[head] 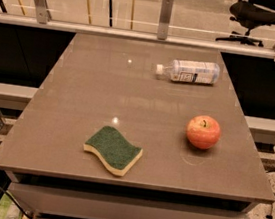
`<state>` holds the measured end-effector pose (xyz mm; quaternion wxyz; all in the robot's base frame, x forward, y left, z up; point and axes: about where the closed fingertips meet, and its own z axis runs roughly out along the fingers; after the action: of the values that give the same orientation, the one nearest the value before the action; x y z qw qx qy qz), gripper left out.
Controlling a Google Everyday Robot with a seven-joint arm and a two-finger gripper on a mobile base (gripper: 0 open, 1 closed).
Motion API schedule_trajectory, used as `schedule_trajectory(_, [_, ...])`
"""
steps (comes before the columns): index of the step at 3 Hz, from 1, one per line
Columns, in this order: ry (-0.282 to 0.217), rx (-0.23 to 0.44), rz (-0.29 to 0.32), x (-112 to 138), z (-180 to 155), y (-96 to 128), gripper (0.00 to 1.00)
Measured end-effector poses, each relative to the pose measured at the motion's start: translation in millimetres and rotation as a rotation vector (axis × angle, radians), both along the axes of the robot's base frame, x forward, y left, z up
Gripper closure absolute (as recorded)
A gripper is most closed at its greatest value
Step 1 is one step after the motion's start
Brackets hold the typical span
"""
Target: Pick apple
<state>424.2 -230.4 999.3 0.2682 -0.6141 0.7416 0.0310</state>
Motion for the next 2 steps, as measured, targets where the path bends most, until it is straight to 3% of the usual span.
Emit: schedule_trajectory(2, [0.004,0.253,0.011,1,-25,-8,0.00])
